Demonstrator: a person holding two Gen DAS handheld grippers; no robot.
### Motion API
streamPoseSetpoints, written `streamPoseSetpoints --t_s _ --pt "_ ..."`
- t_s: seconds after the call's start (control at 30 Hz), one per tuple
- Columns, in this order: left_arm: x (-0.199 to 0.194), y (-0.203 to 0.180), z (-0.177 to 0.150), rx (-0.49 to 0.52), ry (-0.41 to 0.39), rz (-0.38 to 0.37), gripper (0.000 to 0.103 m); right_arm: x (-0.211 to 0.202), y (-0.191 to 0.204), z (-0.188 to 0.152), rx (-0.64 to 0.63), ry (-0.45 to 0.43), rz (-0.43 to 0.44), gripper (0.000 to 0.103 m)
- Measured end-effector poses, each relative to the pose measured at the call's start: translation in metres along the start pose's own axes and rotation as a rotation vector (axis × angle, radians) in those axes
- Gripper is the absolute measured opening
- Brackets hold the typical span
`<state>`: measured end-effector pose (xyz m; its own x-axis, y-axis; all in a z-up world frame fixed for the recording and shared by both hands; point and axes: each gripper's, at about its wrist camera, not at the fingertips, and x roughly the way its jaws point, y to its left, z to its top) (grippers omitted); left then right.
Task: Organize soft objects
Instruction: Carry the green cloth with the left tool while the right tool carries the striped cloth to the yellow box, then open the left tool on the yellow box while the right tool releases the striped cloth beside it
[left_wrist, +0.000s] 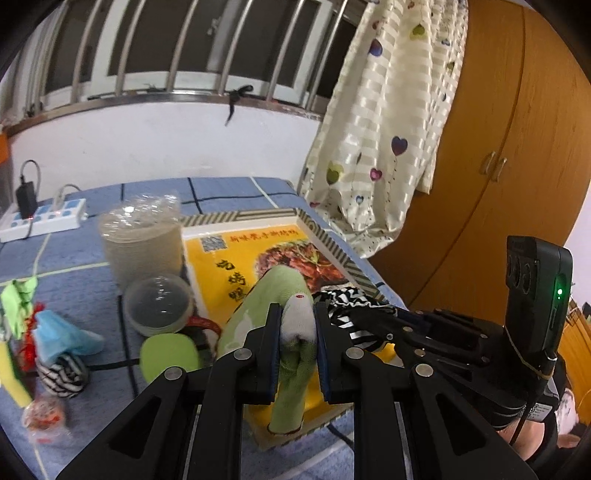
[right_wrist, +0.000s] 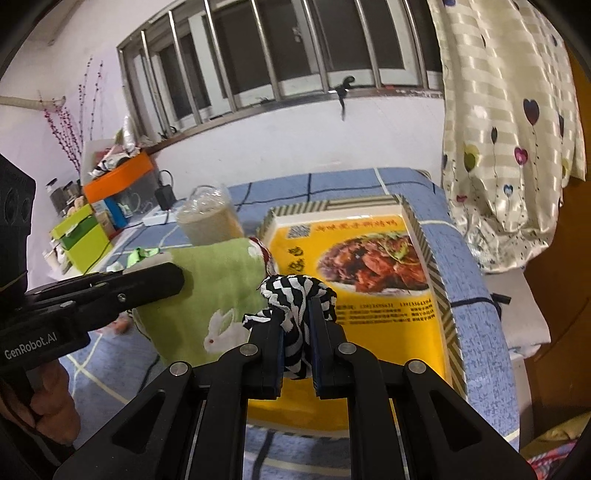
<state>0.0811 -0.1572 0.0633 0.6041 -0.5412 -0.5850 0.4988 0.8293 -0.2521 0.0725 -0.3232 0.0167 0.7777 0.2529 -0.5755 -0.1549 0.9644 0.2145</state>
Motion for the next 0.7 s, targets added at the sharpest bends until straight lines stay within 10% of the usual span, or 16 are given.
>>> streamPoseSetpoints --t_s 0.47,0.7 --pt "0.052 -0.016 0.007 0.032 0.044 -0.070 0.017 0.023 -0.030 -0.005 0.057 0.072 -0.052 0.013" --pt "0.074 -0.003 -0.014 0.013 0.149 -0.045 0.036 0.034 -0.032 -0.013 0.044 0.123 -0.065 0.037"
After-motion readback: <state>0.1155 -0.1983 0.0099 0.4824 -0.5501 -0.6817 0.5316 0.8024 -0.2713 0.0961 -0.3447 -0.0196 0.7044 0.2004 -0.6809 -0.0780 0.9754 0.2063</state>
